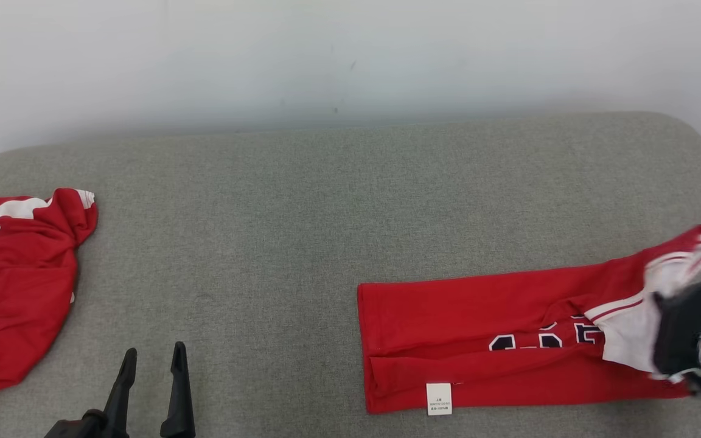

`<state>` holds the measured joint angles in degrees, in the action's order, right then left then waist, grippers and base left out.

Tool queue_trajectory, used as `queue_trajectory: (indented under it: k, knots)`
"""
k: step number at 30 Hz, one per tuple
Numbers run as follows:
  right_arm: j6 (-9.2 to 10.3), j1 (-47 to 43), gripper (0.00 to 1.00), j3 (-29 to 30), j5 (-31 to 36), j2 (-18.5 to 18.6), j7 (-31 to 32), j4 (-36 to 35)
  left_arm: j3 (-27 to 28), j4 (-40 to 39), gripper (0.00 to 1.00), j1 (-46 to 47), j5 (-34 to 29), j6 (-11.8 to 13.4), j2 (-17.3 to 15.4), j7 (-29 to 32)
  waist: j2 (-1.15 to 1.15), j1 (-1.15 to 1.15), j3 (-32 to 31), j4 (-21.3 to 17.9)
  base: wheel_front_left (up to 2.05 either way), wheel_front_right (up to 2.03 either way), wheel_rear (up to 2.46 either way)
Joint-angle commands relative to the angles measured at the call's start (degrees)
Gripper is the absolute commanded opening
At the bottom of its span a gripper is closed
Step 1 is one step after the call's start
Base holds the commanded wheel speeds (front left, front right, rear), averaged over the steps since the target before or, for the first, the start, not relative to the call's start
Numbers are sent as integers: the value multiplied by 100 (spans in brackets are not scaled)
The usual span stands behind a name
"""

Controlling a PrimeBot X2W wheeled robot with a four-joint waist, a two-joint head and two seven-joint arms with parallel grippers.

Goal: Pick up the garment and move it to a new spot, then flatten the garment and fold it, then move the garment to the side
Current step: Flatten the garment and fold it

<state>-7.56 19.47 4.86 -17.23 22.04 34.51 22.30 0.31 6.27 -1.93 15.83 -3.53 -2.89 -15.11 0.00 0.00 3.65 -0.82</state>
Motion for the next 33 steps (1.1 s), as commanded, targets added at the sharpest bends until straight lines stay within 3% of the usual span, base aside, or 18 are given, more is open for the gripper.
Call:
queue_trajectory:
  k: [1, 8, 17, 31, 33]
  knots:
    - [15, -88, 0, -102, -14, -64, -2, -99, -5, -14, 100, -13, 4, 5, 0, -3, 0, 0, -16, 1, 0, 0, 0]
    - [15, -246, 0, -1310, -284, -568, 29, -793, 74, -14, 100, -54, -41, -35, 0, -3, 0, 0, -60, 61, 0, 0, 0]
    - [15, 156, 0, -2563, -554, -1173, -93, -332, 75, -24, 100, -88, 34, -96, -2, -3, 0, 0, -79, 312, 0, 0, 0]
    - [16, 873, 0, -3094, -707, -1640, -559, 988, -74, 35, 100, -65, 133, -27, -1, -3, 0, 0, -74, 591, 0, 0, 0]
    - [16, 924, 60, -3141, -787, -1689, -626, 1119, -89, 41, 100, -63, 135, -5, -1, -3, 0, 0, -79, 596, 0, 0, 0]
